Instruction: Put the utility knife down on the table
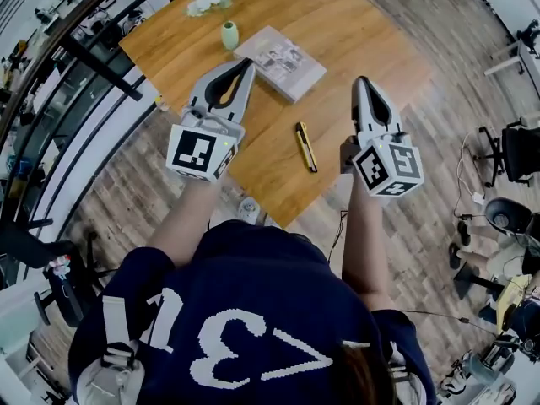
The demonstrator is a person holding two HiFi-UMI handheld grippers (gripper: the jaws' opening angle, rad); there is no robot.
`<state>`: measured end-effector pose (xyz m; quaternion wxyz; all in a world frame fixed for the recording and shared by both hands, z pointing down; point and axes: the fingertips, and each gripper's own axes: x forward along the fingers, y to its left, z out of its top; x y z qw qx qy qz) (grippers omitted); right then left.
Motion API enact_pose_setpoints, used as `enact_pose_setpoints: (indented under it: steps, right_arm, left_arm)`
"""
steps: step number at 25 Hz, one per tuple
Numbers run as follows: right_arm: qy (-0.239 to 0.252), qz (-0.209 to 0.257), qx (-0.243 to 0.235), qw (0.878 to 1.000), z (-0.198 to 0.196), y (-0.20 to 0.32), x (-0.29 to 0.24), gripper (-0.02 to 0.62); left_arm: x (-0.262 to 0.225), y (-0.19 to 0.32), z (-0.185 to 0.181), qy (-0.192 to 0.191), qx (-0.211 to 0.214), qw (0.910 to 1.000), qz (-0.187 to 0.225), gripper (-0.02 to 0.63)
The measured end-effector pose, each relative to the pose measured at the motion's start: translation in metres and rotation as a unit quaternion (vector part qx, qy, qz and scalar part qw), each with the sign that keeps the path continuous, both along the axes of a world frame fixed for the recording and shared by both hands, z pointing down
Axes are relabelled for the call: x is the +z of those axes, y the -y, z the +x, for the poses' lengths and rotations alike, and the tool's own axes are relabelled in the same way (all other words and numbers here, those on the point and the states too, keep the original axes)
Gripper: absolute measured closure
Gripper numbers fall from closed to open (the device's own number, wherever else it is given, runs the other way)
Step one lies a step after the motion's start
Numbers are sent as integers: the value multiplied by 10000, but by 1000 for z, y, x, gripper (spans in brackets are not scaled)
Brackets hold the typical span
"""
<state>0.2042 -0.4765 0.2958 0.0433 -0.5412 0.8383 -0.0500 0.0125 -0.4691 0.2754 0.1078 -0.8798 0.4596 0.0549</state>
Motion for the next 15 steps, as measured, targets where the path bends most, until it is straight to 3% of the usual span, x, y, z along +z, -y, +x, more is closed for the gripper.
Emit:
enact_pose_setpoints:
  steps: [6, 15]
  right_arm:
    - [-101, 421, 100, 9990, 8, -18, -34, 572]
    - [-177, 646, 61, 9977, 1, -39, -50, 572]
  left_arm:
    - [-12, -3, -1, -89, 7, 10000, 19, 588]
    - [-14, -16, -3, -149, 42, 9999, 30, 588]
